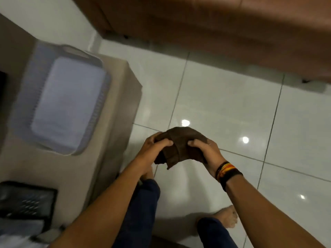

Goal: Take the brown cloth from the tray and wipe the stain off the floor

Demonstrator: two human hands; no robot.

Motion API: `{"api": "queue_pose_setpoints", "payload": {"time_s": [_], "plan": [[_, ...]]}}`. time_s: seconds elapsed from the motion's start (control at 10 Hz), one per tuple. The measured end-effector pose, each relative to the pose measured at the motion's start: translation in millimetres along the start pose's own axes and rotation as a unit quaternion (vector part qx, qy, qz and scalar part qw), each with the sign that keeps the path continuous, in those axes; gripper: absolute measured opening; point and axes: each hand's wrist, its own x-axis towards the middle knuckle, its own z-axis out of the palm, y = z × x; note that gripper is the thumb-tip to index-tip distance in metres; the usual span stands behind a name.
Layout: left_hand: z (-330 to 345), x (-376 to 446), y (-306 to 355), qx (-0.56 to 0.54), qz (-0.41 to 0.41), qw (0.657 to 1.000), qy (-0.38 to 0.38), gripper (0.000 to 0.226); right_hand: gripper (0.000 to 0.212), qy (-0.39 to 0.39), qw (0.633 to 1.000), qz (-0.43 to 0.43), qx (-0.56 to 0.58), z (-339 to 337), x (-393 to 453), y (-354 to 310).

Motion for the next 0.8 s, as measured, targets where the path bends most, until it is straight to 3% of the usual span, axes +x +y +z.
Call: {"api": "queue_pose_setpoints", "payload": {"time_s": [0.1,0.2,0.3,0.5,0.7,0.8], "plan": [[-42,-70,59,-0.068,0.04,0.996,0.043,0.022,0.018,-0.011,0.999,-0.03,0.021,59,-61,-75],[-91,-129,104,-0.123,0.088,0.985,0.084,0.018,0.025,-0.019,0.997,-0.068,-0.034,131,-107,-131],[-153,-149,123,-0.186,0.114,0.965,0.147,0.034,0.036,-0.049,0.99,-0.085,-0.1,208,-121,-160],[-264,-114,112,-0.263,0.099,0.925,0.257,0.041,0.036,-0.052,0.967,-0.116,-0.222,354,-70,-155],[-310,-64,85,-0.162,0.049,0.946,0.276,0.059,0.04,-0.025,0.962,-0.079,-0.261,406,-4,-133],[-311,-69,79,-0.055,0.076,0.941,0.325,0.062,0.035,0.011,0.958,-0.079,-0.277,382,-27,-126]]}}
